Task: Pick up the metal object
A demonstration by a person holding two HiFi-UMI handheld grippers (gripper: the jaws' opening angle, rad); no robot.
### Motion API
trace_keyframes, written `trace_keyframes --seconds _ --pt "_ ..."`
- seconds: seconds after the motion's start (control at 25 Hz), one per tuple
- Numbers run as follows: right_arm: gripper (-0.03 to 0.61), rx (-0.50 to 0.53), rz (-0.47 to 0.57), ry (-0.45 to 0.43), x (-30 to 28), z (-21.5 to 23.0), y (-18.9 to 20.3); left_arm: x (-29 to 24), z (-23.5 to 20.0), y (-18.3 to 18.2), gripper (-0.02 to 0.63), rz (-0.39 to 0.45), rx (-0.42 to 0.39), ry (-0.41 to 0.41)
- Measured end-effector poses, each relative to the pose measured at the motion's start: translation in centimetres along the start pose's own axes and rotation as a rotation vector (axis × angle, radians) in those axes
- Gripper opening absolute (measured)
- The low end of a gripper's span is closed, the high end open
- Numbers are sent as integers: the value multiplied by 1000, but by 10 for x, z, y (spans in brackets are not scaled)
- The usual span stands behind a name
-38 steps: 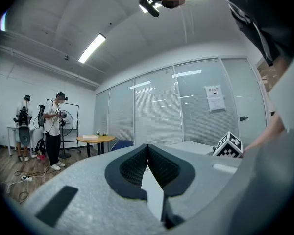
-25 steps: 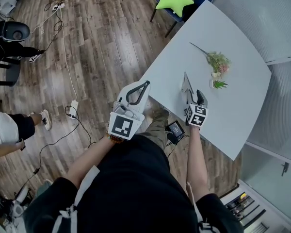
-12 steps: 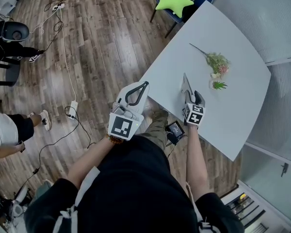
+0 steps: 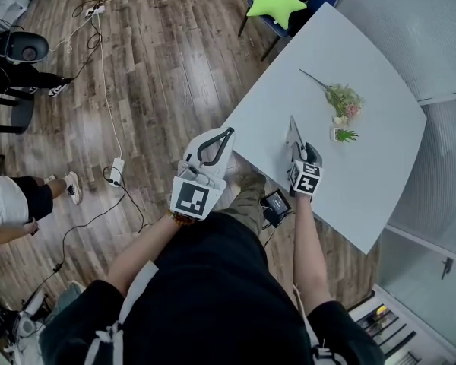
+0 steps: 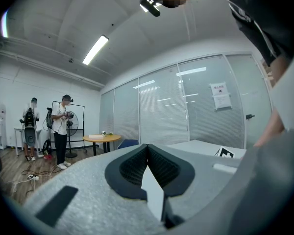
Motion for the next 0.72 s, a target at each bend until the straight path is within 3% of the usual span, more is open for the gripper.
trace_keyframes --seconds 0.72 --pt "97 0 -19 -4 -1 -3 3 -4 2 -2 11 13 -14 12"
Point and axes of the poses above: the fingertips, and each gripper's own axes: x backward along the fingers, z to its right, y out of its underside, the point moved 1 cm from there along x, backward along the fingers
